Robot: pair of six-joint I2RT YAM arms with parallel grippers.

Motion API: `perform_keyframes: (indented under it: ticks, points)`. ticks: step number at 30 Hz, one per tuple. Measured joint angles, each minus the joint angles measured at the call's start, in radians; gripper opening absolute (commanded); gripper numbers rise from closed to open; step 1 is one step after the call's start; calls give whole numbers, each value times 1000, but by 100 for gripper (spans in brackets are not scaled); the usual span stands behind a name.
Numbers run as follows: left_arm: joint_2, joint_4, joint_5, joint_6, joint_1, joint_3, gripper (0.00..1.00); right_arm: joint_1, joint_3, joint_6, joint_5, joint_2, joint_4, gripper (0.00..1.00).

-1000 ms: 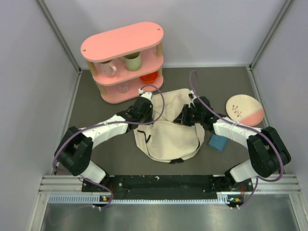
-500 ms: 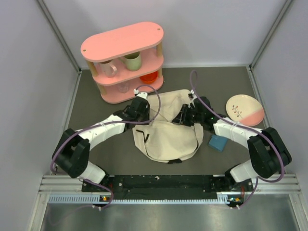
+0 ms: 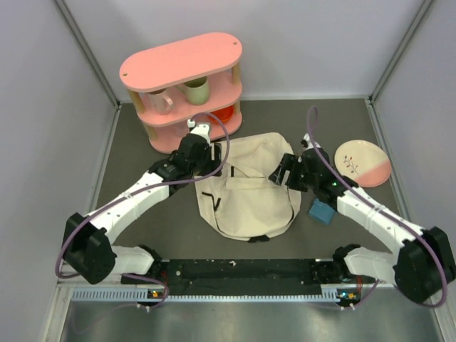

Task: Pack the student bag
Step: Unzip the student bag at the center of the board, then pick up the personal item from the center of the board.

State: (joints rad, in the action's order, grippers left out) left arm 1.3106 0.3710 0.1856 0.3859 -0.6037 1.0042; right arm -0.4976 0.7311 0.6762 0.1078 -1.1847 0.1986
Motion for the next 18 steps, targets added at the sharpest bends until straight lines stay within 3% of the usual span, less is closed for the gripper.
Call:
perform_keyframes:
  ticks: [2,7,8,9,13,18]
  points:
    - [-9,3,-6,-4,0,16,79,10,-21,15,-87,73,58,90]
    - [-47,25,-35,-8,0,19,84,118,-102,79,-246,243,188,93]
    - [-56,26,-51,-6,0,19,95,153,-124,90,-267,275,213,97]
    - [-64,25,-70,-5,-1,19,99,188,-145,105,-281,304,240,98]
    - [-64,-6,-152,5,-40,35,99,326,-207,134,-309,376,332,98]
    - [55,-69,-235,3,-167,154,99,472,-239,137,-295,384,396,99]
